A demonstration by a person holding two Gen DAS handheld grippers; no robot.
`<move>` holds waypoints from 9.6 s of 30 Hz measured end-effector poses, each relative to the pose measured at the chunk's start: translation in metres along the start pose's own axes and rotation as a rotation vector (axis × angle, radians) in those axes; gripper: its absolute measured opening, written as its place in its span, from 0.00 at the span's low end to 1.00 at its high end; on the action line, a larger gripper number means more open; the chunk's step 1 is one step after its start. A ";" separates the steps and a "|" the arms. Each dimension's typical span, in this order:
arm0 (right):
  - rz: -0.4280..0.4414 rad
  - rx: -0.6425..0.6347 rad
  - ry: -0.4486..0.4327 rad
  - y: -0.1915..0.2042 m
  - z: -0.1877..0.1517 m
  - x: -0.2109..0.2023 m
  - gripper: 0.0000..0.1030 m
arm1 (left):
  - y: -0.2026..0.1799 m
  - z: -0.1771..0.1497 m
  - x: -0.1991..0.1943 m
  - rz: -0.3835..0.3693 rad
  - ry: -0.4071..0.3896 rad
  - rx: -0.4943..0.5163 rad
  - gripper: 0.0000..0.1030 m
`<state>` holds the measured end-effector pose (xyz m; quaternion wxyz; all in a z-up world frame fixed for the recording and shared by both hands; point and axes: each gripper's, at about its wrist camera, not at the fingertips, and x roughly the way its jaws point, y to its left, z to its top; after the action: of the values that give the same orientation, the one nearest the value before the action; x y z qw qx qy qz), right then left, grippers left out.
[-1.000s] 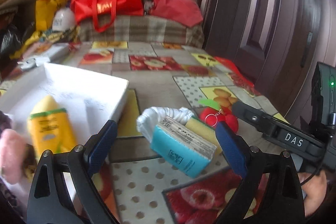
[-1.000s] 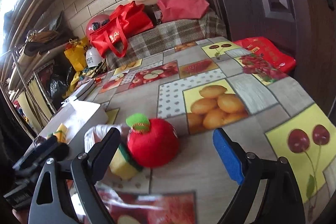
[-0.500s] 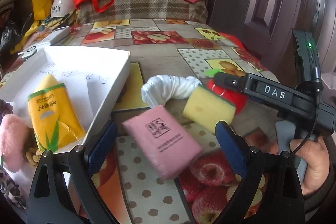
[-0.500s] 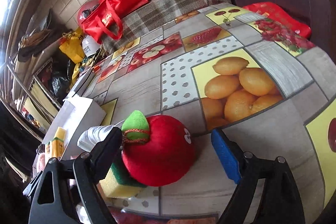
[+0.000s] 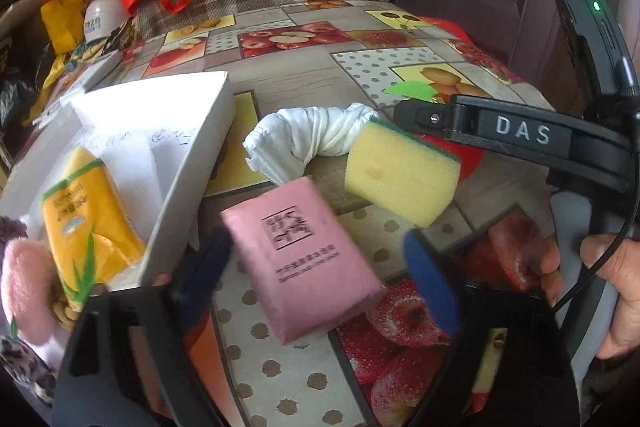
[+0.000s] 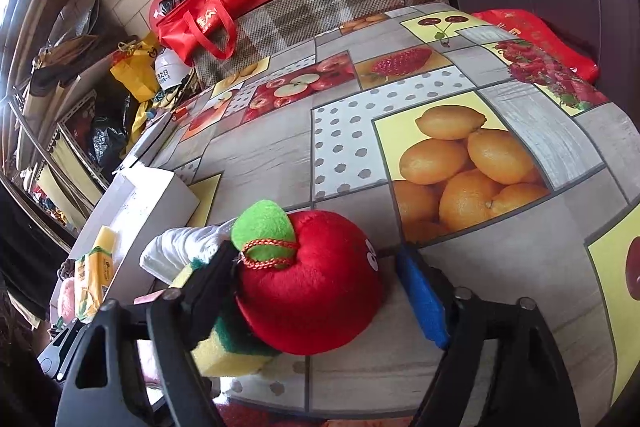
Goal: Organize soft objects
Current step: 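Grasp the pink tissue pack with the left tool while the right tool grasps the red apple plush, then carry the pink tissue pack and red apple plush toward the white box, then lower the pink tissue pack and apple plush into the box and open both tools, then lift both open tools out of the box toward the white cloth and sponge, then grasp the white cloth with the left tool while the right tool grasps the yellow-green sponge, then carry the white cloth and yellow-green sponge over the white box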
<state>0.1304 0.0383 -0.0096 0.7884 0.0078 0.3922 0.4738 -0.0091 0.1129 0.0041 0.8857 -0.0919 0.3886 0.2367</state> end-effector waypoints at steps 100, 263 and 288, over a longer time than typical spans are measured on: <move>0.190 -0.534 -0.191 0.184 -0.103 -0.050 0.59 | 0.187 -0.094 -0.142 0.166 -0.465 -0.279 0.52; 0.099 0.001 -0.031 -0.042 -0.017 -0.052 0.28 | -0.035 0.058 0.044 0.149 0.086 0.501 0.32; -0.034 -0.264 -0.332 0.029 -0.054 -0.104 0.28 | 0.038 -0.057 -0.127 -0.099 -0.454 0.106 0.31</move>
<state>0.0497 -0.0436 0.0283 0.8443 -0.0240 0.1915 0.4999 -0.1390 0.0814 0.0593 0.9645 -0.0085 0.1864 0.1870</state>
